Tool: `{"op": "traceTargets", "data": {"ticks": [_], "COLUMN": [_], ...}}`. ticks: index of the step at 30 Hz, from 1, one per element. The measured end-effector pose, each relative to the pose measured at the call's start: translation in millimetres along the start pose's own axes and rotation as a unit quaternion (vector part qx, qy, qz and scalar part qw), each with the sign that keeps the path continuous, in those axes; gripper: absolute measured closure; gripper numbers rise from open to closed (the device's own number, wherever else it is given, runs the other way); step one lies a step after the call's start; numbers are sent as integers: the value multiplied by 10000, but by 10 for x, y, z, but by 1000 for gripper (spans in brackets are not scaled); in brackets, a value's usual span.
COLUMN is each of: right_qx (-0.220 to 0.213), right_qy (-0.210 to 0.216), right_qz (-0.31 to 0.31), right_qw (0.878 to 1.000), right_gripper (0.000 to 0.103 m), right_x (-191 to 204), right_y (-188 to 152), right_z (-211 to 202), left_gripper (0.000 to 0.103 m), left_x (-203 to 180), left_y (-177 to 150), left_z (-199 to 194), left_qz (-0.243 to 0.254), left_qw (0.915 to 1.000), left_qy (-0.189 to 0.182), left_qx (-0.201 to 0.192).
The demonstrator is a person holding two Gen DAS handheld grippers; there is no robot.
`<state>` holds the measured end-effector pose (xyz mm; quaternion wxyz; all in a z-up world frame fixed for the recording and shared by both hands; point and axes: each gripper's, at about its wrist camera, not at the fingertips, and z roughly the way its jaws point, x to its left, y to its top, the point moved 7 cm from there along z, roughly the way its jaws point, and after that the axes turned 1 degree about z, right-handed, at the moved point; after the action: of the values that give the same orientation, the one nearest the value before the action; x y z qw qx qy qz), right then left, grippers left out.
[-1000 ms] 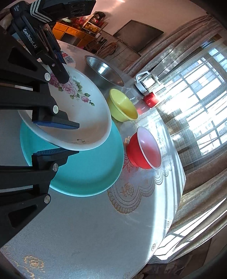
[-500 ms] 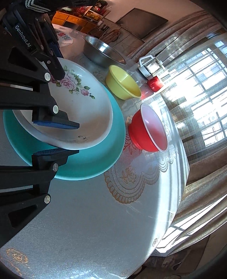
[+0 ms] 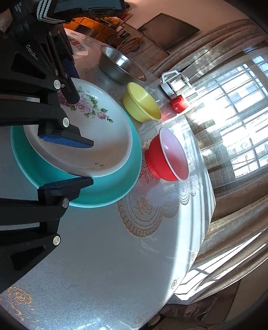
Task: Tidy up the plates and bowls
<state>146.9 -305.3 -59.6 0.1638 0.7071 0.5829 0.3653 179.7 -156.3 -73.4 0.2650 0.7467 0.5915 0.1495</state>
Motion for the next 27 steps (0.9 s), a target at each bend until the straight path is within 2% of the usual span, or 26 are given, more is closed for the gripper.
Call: {"op": "traceTargets", "data": {"ticks": [5,7,9,18,27], "right_qx": [-17,8,-30,-68,-11], "right_qy": [-14,-101,-208,-419,-308], "right_qz": [-30,-124,-170,-217,-74], "right_qw": [10000,9999,9996,9989,9995], "right_gripper": [74,82,84,86,84], "right_x": [-5,7,4,-30,-34], "right_y": [-77,-107,-113,-33,-65], "right_z": [-50,-28,-7,57,58], "left_gripper": [70,70,70,69,69], "left_x": [9,9,5,-3,2], "left_y": [7,19,35,93,48], "left_z": [24,36,49,94,55], "left_qz": [54,49,61,96,151], "left_qw": [9999,9998,9998,9996,9990], "left_qy": [141,164,189,250,335], "left_qx": [-76,-82,-97,-128,-246]}}
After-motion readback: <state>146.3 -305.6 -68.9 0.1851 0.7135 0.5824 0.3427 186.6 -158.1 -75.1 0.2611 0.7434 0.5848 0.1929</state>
